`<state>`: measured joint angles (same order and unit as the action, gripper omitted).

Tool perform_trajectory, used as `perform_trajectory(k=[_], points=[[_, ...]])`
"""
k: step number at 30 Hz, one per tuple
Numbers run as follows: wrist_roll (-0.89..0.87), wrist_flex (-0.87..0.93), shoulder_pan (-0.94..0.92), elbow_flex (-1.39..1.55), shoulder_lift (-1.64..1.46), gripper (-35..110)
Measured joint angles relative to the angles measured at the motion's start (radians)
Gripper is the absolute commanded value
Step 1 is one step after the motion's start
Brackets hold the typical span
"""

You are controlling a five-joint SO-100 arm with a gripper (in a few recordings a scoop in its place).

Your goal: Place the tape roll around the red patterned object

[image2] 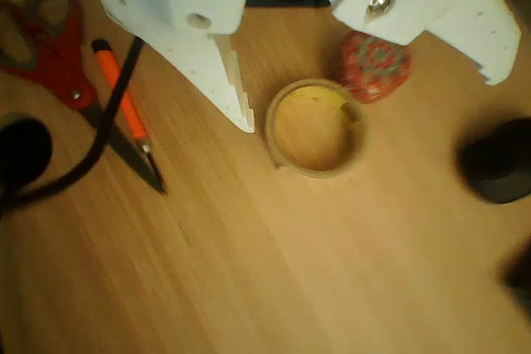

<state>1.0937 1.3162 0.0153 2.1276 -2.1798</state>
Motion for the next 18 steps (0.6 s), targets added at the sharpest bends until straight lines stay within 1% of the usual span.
perform_trajectory(k=[3,6,11,18], points=[[-0.058,-0.101,-0.011,0.199,-0.015,63],[-0.101,-0.202,0.017,0.305,0.014,63],[-0.153,-0.275,0.058,0.330,0.137,64],[-0.242,-0.276,0.150,0.325,0.224,62]])
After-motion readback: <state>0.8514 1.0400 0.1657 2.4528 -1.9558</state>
